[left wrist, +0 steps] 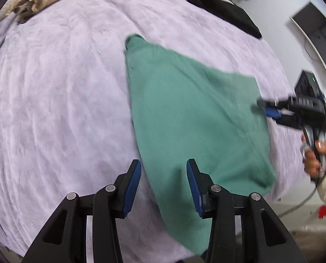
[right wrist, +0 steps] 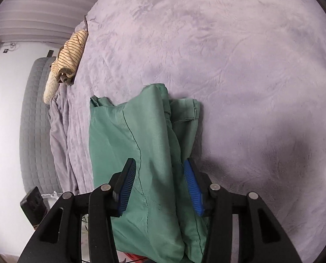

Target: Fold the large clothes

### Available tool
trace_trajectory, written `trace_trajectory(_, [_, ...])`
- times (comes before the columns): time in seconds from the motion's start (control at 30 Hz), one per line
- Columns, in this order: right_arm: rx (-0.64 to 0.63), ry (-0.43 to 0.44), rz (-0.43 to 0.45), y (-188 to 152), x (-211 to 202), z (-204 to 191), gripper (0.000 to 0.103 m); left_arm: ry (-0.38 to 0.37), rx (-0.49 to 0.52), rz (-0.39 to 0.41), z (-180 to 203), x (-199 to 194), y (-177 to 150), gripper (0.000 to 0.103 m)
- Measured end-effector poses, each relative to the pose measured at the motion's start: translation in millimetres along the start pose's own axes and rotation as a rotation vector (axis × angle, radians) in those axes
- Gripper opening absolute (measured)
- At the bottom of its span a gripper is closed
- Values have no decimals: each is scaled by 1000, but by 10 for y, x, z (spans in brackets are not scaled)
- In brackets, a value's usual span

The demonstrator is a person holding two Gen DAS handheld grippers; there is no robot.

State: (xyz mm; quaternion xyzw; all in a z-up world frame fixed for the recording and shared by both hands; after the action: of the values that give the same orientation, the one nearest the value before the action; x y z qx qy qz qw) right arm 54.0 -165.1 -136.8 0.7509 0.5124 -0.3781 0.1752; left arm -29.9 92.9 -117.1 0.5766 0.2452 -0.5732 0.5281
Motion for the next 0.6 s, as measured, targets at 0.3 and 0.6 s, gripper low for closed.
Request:
trace_trajectory(0.3, [-197,-259,57,222,229,50,8,128,13,-39,159,704,131,63])
trace_trajectory(0.6, [-62,-216,28,236,70,300,12,111,65,-68,272,414,-45,66])
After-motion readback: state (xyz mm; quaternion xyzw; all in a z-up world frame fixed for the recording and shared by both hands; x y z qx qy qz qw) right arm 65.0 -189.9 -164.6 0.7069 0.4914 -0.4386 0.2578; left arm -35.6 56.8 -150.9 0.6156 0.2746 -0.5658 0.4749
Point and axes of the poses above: each gripper's, at about its wrist camera, not at the fingertips, and x roughly the way its jaws point, z to its right, y to its top, the point moved 9 cm from there along x, roughly the way its jaws point, and after that the axes turned 14 degrees about x, right-handed, at the moved point
